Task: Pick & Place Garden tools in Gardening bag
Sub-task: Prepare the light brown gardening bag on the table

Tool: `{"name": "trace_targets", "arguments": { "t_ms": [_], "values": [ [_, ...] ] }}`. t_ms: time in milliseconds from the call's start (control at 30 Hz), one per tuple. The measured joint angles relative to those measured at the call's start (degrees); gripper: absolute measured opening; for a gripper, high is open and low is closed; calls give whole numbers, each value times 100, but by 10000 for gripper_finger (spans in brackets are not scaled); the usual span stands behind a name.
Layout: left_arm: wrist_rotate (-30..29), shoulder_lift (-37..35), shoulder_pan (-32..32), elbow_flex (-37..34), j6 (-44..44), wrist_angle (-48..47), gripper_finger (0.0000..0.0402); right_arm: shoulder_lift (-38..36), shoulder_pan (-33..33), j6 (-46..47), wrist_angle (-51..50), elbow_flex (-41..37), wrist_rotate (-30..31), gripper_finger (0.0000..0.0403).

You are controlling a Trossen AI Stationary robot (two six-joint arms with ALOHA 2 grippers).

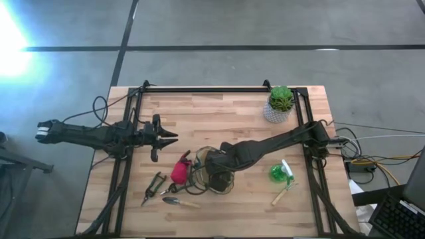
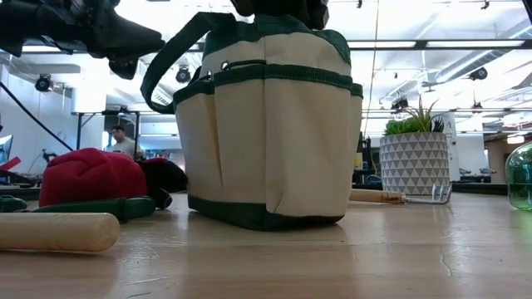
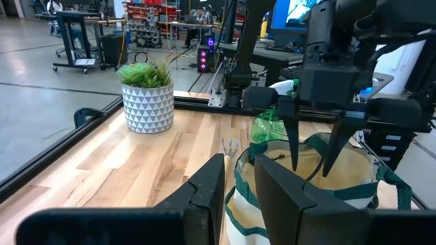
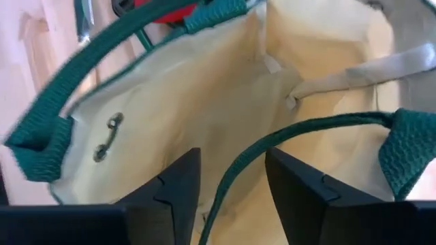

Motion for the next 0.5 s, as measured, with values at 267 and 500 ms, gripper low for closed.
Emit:
{"name": "trace_targets", "arguments": {
  "t_ms": [267, 500],
  "values": [
    [0, 0, 0, 0, 2, -2, 83, 2, -25, 59, 45, -119, 25, 148],
    [0, 0, 0, 0, 2, -2, 83, 4, -60, 85, 105, -285, 26, 146]
  ]
}}
